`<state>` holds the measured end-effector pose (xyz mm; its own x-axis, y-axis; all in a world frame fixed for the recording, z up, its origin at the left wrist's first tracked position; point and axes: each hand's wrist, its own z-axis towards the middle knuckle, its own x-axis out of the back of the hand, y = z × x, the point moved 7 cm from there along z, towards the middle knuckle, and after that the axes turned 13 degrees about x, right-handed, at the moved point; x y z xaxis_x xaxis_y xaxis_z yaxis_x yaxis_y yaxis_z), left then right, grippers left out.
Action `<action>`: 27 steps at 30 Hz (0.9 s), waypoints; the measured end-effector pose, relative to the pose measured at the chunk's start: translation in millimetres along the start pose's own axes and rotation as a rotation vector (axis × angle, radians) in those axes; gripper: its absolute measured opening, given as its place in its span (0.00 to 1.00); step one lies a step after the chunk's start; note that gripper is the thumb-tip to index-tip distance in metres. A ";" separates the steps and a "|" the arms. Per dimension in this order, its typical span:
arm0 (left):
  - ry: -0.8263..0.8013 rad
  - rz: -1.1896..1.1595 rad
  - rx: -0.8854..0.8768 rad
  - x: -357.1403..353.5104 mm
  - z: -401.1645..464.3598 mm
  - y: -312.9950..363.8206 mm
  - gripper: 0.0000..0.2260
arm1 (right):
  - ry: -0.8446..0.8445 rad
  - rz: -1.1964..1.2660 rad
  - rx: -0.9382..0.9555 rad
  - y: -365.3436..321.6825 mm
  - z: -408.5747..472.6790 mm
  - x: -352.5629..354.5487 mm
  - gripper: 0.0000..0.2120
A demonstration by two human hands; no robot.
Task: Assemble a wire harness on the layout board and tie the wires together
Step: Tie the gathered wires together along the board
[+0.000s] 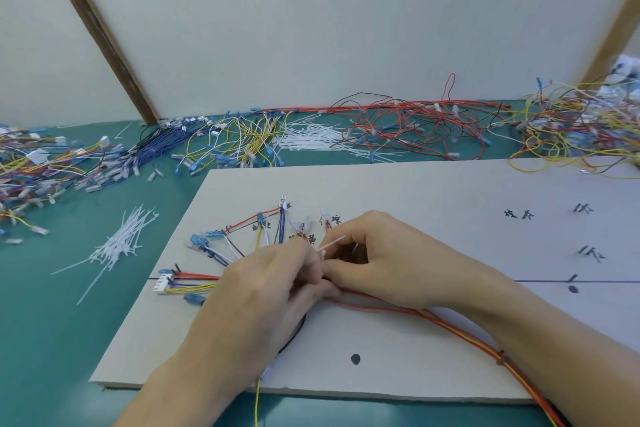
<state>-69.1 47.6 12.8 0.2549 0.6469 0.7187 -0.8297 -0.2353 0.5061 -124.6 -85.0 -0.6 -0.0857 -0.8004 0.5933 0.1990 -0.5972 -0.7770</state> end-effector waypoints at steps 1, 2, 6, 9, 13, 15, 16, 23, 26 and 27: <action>0.014 -0.002 0.014 0.3 -1.6 -2.3 0.09 | 0.000 0.012 -0.005 0.3 0.3 -0.4 0.07; 0.024 -0.005 0.028 0.2 -3.1 -4.7 0.09 | -0.002 0.029 -0.010 1.0 0.5 -0.8 0.07; 0.037 -0.083 0.124 1.4 -2.8 -12.0 0.11 | 0.004 0.097 -0.014 5.6 -0.7 0.0 0.06; 0.045 -0.069 0.164 1.3 -0.7 -12.3 0.16 | 0.015 0.132 -0.007 9.3 -0.8 2.3 0.06; 0.048 -0.112 0.220 2.0 -1.4 -15.5 0.20 | 0.013 0.162 0.010 11.6 0.7 3.5 0.06; 0.042 -0.150 0.241 1.4 -1.2 -17.4 0.19 | 0.024 0.181 0.018 12.7 1.0 3.5 0.06; 0.041 -0.163 0.248 1.6 -1.0 -17.9 0.19 | 0.030 0.188 0.022 13.0 1.1 3.5 0.05; -0.002 -0.238 0.317 0.9 -0.2 -22.5 0.21 | -0.019 0.095 0.063 5.1 1.5 -0.2 0.04; 0.008 -0.191 0.309 3.1 0.8 -18.3 0.21 | -0.046 0.007 0.071 2.3 1.6 -3.7 0.05; -0.001 -0.176 0.323 3.3 0.8 -17.2 0.19 | -0.037 -0.003 0.064 2.7 2.0 -3.5 0.05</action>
<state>-53.6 53.3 6.9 0.3806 0.6972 0.6075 -0.5737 -0.3373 0.7464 -121.8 -83.7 -4.4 -0.0509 -0.7953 0.6041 0.2610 -0.5944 -0.7606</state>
